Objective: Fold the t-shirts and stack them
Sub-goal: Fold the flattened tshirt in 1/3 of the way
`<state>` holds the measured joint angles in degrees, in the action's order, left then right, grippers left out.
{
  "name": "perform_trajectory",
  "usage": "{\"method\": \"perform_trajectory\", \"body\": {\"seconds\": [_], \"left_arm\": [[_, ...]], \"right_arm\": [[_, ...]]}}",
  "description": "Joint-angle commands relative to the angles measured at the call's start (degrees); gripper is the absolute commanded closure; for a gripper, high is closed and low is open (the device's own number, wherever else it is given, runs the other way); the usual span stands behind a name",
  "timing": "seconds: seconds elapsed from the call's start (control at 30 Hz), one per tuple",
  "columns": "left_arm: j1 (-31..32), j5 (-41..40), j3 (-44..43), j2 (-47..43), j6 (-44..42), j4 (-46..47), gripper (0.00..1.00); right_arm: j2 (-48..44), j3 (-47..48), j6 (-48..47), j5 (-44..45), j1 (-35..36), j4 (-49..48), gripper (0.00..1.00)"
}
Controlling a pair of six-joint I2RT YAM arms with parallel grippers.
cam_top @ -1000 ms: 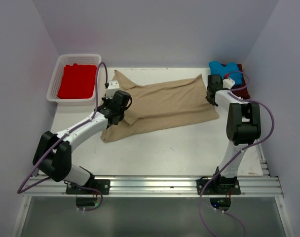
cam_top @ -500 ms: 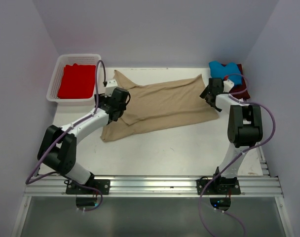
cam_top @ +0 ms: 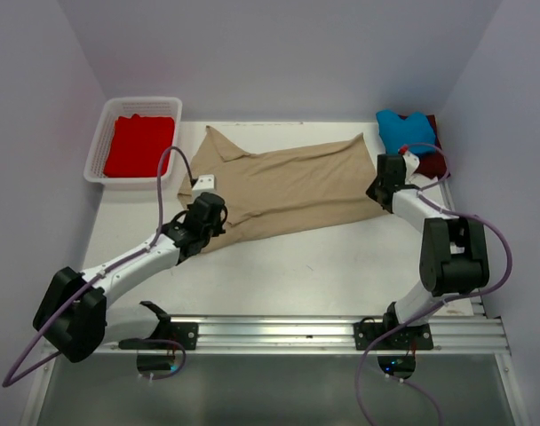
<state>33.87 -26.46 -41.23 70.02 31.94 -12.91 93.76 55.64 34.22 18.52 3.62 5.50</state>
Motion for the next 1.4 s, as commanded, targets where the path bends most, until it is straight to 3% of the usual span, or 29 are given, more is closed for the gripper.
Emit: {"method": "perform_trajectory", "body": {"seconds": [0.0, 0.27, 0.67, 0.77, 0.97, 1.1, 1.37], "left_arm": [[-0.21, 3.17, 3.00, 1.16, 1.63, 4.90, 1.00], [-0.64, 0.97, 6.51, 4.07, 2.25, 9.91, 1.00], [-3.10, 1.76, 8.19, 16.02, 2.24, 20.90, 1.00], [-3.28, 2.81, 6.26, 17.26, 3.73, 16.61, 1.00], [-3.28, 6.07, 3.97, 12.43, 7.95, -3.15, 1.00], [-3.28, 8.86, 4.67, 7.43, 10.42, -14.22, 1.00], [-3.28, 19.51, 13.36, 2.32, 14.20, -18.02, 1.00]], "right_arm": [[0.46, -1.06, -0.47, -2.70, 0.07, 1.00, 1.00], [2.74, -1.41, -0.29, -2.09, 1.04, 3.55, 1.00], [6.26, 1.14, -1.52, -3.40, 1.13, 7.76, 1.00], [7.49, 3.16, -3.01, -3.14, 1.39, 13.37, 1.00], [8.55, 6.85, -4.69, 1.51, 2.36, 28.31, 1.00], [7.23, 4.22, -2.93, -0.68, 4.55, 30.88, 1.00], [3.99, -1.58, -1.70, 0.37, 9.56, 36.95, 1.00]]}}
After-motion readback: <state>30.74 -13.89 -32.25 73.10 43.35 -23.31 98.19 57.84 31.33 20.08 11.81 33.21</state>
